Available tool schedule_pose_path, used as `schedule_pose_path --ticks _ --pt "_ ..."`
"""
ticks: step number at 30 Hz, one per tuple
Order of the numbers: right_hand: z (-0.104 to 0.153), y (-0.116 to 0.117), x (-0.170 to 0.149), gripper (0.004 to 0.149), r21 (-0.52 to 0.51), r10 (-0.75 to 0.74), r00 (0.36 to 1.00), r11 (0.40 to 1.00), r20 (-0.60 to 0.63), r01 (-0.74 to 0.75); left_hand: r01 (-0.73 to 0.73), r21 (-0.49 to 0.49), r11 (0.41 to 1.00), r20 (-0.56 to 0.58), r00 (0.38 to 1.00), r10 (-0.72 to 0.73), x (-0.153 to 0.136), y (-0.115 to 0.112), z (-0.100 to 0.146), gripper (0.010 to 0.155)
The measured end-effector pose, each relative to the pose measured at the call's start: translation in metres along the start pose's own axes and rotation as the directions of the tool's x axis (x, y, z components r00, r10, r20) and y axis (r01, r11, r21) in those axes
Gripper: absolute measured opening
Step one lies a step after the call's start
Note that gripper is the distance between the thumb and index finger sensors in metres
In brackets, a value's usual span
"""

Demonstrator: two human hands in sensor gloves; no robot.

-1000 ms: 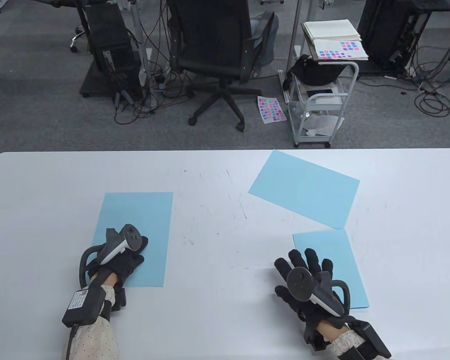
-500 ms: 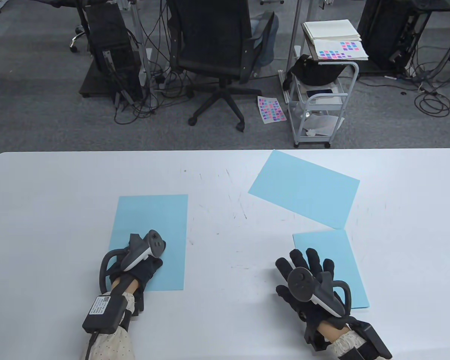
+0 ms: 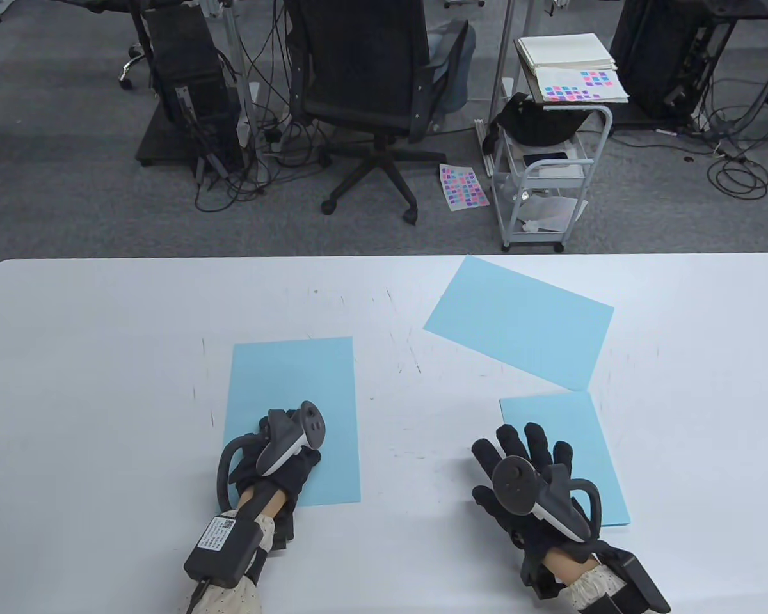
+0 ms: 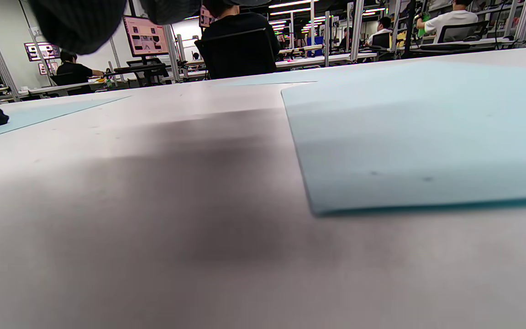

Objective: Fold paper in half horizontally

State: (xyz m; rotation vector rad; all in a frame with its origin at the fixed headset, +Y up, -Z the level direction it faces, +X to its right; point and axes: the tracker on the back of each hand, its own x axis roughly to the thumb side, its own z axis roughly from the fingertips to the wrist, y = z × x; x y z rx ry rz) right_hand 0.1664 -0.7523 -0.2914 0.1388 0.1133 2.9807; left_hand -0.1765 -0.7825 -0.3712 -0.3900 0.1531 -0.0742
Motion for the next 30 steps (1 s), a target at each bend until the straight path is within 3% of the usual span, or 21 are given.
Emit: schedule_pose_path --ticks 23,30 --pt "0.001 0.0 -0.005 0.069 0.0 0.01 0.999 1.0 -0.04 -0.01 0.17 0.103 0.98 0.165 0.969 -0.186 0.079 -0.01 0.06 0.063" --pt "0.001 -0.001 -0.002 0.069 0.001 0.007 0.999 1.0 -0.034 -0.007 0.208 0.119 0.971 0.162 0.961 -0.225 0.085 -0.008 0.065 0.066"
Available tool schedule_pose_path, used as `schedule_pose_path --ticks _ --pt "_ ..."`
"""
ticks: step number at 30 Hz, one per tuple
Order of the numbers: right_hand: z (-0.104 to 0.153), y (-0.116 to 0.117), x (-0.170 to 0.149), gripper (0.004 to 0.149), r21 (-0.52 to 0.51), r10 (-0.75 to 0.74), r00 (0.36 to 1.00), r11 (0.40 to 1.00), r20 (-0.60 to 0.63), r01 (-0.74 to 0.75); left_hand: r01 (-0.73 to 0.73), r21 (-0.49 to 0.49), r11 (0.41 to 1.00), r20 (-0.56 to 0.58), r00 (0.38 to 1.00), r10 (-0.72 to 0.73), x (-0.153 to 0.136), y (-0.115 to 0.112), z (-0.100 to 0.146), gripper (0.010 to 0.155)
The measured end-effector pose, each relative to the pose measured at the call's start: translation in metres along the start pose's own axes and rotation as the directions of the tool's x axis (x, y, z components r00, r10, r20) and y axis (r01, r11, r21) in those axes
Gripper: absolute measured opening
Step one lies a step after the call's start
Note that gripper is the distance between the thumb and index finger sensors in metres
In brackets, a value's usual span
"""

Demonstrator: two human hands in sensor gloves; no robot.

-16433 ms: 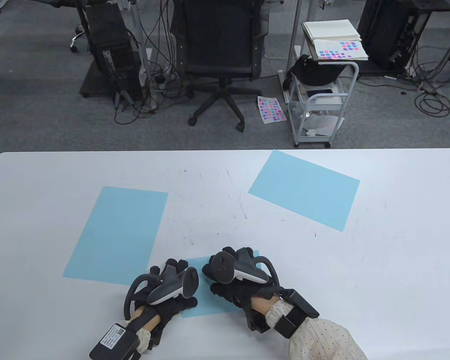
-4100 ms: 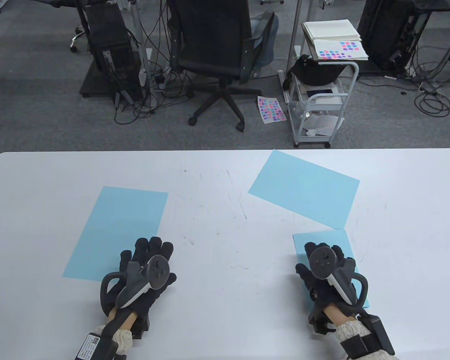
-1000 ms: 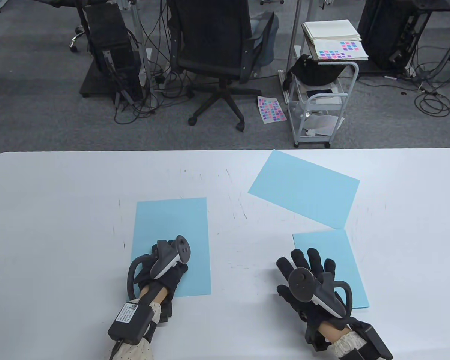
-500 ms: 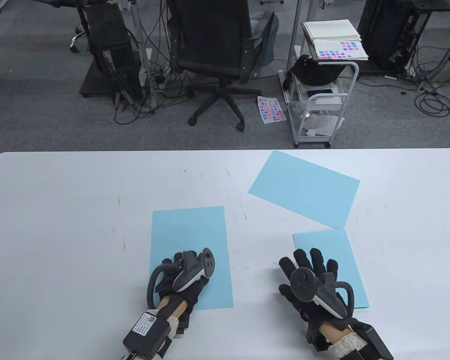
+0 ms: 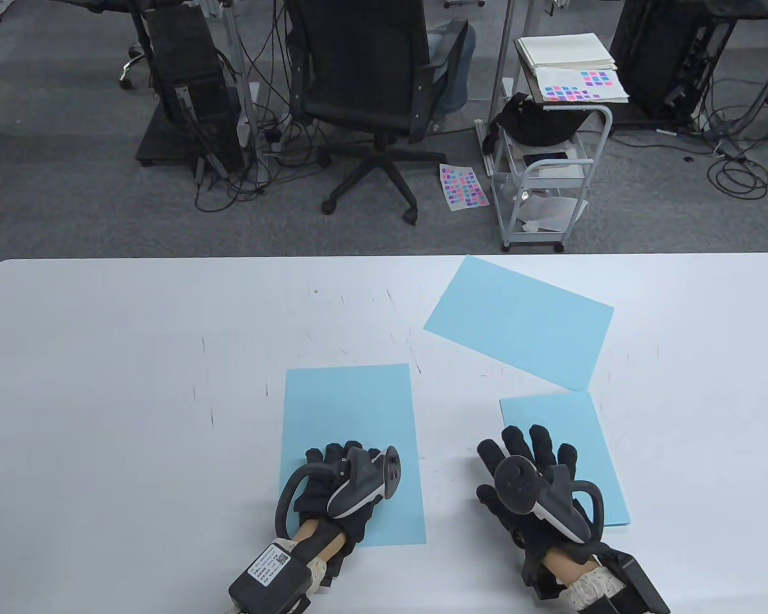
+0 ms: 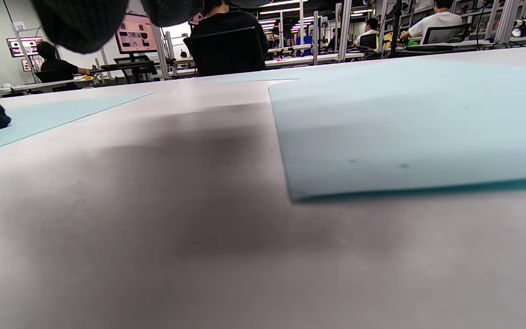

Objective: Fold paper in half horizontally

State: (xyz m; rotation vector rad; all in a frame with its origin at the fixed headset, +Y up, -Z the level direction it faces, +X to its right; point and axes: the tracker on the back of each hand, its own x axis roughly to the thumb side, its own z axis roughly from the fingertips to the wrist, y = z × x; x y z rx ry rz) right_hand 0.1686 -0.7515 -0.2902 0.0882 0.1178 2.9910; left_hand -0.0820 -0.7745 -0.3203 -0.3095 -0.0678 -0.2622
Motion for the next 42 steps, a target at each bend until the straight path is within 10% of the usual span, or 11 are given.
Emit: schedule_pose_path --ticks 11,19,42 --pt "0.014 -0.013 0.045 0.064 -0.04 -0.074 0.974 0.996 0.214 0.084 -0.11 0.063 0.992 -0.023 0.993 0.112 -0.036 0.035 -0.001 0.069" --pt "0.012 0.009 0.068 0.059 0.135 -0.114 0.932 0.988 0.345 0.071 -0.201 0.098 0.975 -0.076 0.975 0.209 -0.093 0.064 -0.012 0.071" --pt "-0.008 0.041 0.066 0.056 0.377 -0.086 0.935 0.925 0.344 -0.053 -0.221 -0.043 0.974 -0.215 0.954 0.207 -0.155 0.059 -0.099 0.083"
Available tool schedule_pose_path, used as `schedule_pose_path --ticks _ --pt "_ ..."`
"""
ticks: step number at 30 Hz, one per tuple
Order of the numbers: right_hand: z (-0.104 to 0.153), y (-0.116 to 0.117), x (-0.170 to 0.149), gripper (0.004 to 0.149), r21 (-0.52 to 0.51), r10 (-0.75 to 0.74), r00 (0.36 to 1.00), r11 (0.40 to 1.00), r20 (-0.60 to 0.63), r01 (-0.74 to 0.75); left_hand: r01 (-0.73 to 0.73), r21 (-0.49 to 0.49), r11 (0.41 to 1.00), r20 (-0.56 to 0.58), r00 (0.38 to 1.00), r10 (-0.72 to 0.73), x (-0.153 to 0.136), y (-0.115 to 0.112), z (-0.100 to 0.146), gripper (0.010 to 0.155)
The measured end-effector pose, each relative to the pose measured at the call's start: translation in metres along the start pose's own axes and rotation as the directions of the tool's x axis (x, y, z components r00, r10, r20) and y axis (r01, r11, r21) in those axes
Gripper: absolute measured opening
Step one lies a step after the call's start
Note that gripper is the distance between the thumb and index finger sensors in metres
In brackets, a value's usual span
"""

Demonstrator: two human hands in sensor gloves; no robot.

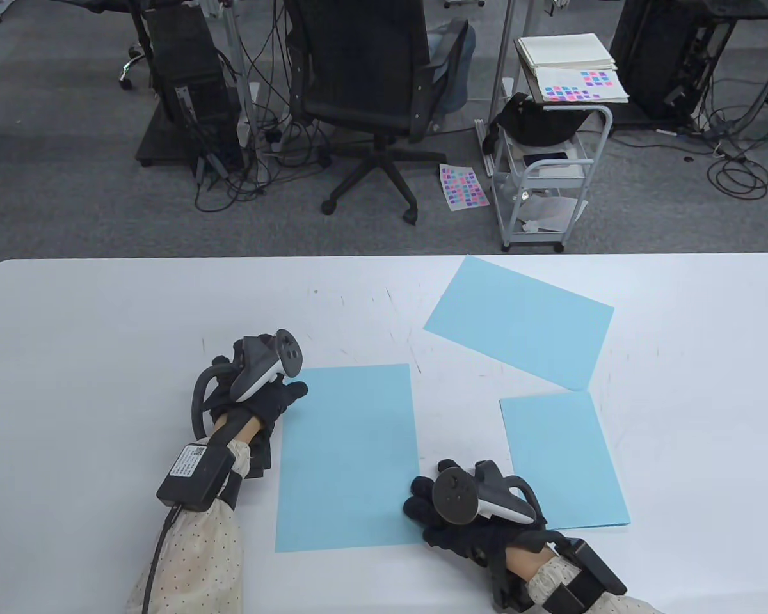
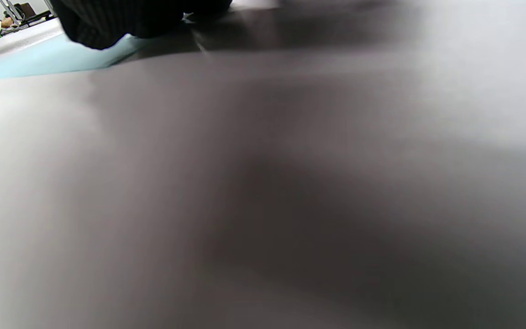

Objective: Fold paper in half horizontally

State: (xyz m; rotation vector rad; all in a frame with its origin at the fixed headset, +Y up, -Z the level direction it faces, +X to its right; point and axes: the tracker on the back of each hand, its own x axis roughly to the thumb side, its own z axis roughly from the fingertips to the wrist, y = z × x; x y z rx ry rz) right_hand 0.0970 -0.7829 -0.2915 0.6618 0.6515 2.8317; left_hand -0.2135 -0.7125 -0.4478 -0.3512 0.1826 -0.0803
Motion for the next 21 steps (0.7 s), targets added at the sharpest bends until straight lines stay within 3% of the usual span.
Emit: schedule_pose_path --ticks 12,21 --pt "-0.001 0.001 -0.002 0.056 -0.003 -0.016 1.0 1.0 0.002 0.016 -0.014 -0.197 0.98 -0.059 0.998 0.003 0.007 -0.054 -0.042 0.085" --pt "-0.001 0.002 -0.003 0.055 0.005 -0.032 0.999 0.999 0.004 0.032 -0.012 -0.19 0.982 -0.084 0.996 -0.004 0.006 -0.065 -0.048 0.078"
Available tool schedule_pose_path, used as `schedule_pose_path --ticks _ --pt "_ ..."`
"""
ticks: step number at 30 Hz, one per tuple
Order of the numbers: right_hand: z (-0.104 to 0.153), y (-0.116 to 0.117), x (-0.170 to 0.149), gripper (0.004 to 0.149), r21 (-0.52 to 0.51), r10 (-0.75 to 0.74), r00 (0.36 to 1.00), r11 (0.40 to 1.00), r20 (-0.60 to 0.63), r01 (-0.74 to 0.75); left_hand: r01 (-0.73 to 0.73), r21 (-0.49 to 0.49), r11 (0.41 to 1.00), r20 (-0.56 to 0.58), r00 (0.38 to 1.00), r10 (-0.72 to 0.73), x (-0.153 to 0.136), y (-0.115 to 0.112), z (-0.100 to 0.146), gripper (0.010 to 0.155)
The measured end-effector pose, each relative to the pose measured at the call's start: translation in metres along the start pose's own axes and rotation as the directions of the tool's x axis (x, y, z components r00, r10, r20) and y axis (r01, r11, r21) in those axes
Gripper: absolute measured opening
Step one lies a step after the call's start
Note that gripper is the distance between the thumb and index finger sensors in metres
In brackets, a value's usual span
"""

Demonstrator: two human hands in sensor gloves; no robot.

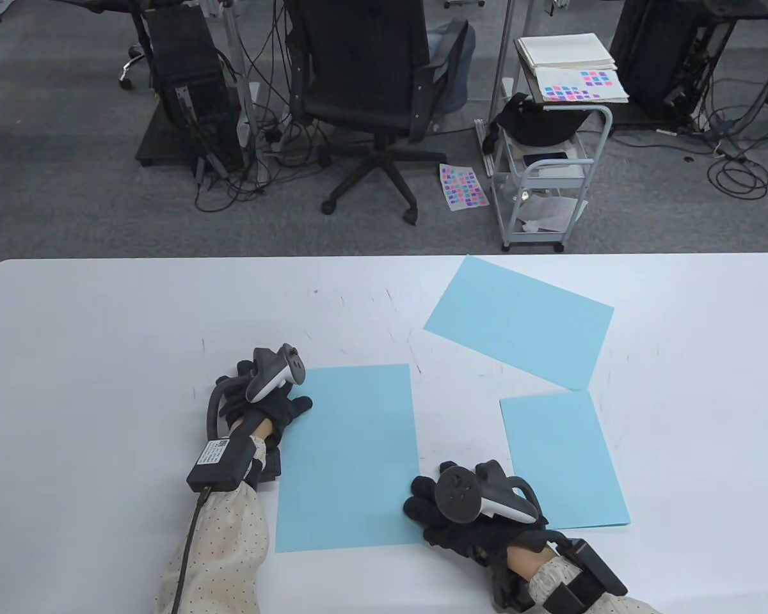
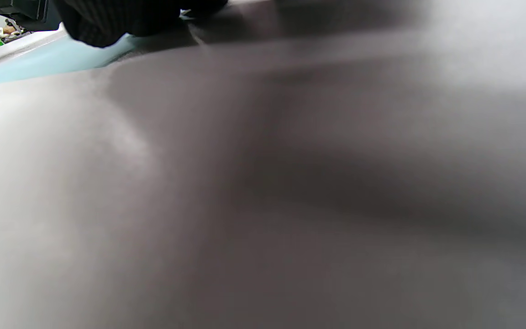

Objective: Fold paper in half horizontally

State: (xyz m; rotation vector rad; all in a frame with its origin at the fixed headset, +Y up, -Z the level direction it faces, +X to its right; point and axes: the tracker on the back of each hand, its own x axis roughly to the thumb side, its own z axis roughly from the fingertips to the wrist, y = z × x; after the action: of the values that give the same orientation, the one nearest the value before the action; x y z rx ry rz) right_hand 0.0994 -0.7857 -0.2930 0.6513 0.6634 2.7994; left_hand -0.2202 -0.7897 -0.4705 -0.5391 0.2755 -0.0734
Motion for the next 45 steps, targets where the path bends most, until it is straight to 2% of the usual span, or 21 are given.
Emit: schedule_pose_path --ticks 12,17,24,28,30,32,40,45 --pt "0.0 0.0 0.0 0.055 0.0 0.0 1.0 1.0 -0.004 0.0 -0.03 0.084 0.996 0.045 0.999 0.026 -0.003 0.007 0.012 0.065" --pt "-0.001 0.0 0.0 0.055 0.0 0.001 1.0 1.0 -0.005 -0.001 -0.111 0.052 0.993 0.072 0.992 0.107 -0.007 0.009 0.017 0.064" --pt "0.0 0.0 0.0 0.056 0.0 0.006 1.0 1.0 -0.007 -0.006 -0.23 0.007 0.973 0.107 0.968 0.228 -0.014 0.017 0.021 0.075" --pt "0.0 0.0 0.001 0.056 0.0 0.015 1.0 1.0 -0.01 -0.015 -0.303 -0.016 0.953 0.125 0.945 0.302 -0.015 0.022 0.023 0.094" --pt "0.0 0.0 0.001 0.056 -0.001 0.017 1.0 1.0 -0.011 -0.017 -0.326 -0.009 0.945 0.126 0.937 0.325 -0.015 0.023 0.024 0.101" --pt "0.001 0.0 0.001 0.056 -0.001 0.019 1.0 1.0 -0.012 -0.019 -0.344 0.02 0.939 0.127 0.932 0.339 -0.015 0.025 0.025 0.102" --pt "0.002 0.001 0.005 0.057 -0.011 0.054 0.998 0.998 -0.022 -0.055 -0.38 0.116 0.917 0.192 0.915 0.355 -0.017 0.029 0.041 0.084" --pt "0.002 0.002 0.007 0.057 -0.015 0.071 0.997 0.997 -0.028 -0.071 -0.358 0.162 0.92 0.229 0.92 0.317 -0.02 0.03 0.056 0.061"
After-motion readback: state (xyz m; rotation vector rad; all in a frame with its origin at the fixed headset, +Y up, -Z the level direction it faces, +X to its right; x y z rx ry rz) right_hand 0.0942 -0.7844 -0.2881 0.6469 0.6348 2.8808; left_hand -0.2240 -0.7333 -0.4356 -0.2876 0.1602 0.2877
